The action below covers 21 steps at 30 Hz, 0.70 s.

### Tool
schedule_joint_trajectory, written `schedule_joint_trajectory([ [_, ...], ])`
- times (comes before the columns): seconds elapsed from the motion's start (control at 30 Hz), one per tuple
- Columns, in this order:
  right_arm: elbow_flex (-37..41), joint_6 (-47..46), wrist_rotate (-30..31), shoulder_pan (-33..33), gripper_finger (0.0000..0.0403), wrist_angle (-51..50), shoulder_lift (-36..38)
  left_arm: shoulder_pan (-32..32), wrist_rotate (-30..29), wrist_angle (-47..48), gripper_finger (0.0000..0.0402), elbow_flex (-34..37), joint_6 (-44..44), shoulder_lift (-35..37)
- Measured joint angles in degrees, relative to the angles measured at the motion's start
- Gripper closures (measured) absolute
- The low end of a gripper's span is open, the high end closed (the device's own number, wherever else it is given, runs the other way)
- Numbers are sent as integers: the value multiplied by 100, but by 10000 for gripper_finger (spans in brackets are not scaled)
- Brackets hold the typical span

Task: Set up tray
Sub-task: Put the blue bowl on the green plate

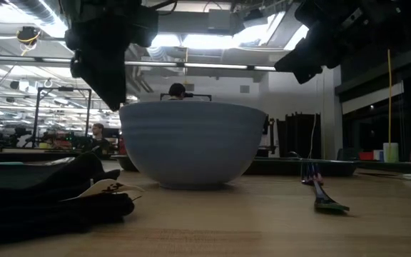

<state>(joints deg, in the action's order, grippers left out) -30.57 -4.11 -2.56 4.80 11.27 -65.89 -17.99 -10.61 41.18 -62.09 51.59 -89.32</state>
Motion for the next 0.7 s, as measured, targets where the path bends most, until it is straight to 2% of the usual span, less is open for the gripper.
schedule_joint_trajectory([
  [0.2,0,-18,165,131,382,0,0,49,142,-660,260,201,-17,2],
  [0.3,0,-16,344,209,380,0,0,88,133,-679,260,201,-16,2],
  [0.7,0,-12,360,317,380,0,0,97,3,-905,260,199,184,-294],
])
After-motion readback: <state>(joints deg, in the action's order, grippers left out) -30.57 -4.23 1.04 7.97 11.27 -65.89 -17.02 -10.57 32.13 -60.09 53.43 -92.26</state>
